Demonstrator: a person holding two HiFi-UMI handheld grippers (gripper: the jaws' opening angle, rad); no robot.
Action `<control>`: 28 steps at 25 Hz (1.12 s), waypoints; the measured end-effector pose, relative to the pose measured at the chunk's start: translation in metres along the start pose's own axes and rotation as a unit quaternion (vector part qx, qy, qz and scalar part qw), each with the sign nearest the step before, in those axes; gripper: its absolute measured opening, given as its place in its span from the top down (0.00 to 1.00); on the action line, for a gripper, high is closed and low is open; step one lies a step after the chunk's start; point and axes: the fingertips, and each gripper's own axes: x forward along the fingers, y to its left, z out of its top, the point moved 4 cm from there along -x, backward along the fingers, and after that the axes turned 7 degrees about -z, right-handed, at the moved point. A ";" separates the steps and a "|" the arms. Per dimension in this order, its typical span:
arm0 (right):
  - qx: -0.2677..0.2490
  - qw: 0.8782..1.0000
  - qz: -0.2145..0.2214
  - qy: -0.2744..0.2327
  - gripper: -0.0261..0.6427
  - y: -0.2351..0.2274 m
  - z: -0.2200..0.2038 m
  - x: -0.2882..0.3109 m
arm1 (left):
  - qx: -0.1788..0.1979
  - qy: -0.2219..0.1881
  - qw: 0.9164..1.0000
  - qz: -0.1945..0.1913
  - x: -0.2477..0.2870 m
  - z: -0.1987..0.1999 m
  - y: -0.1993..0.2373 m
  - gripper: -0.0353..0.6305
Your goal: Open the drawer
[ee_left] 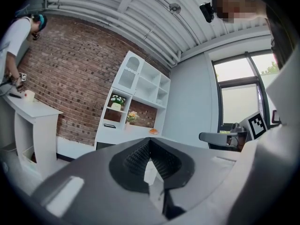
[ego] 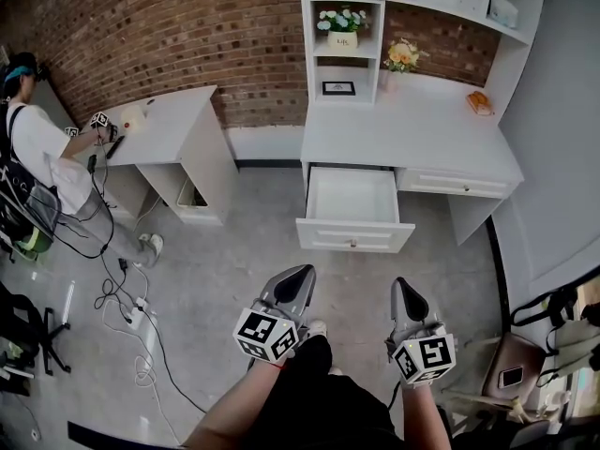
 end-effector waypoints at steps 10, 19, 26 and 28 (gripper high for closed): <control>-0.005 1.000 0.001 -0.007 0.96 0.004 0.005 -0.017 | 0.004 -0.015 1.000 0.004 -0.008 0.003 -0.009 0.94; -0.008 1.000 0.007 -0.010 0.96 0.013 0.006 -0.021 | 0.011 -0.024 1.000 0.016 -0.018 0.007 -0.009 0.94; -0.003 1.000 0.014 -0.007 0.96 0.018 0.001 -0.021 | 0.012 -0.025 0.999 0.017 -0.023 0.008 -0.007 0.94; -0.002 1.000 0.014 -0.006 0.96 0.019 0.000 -0.022 | 0.012 -0.024 0.999 0.018 -0.024 0.007 -0.007 0.94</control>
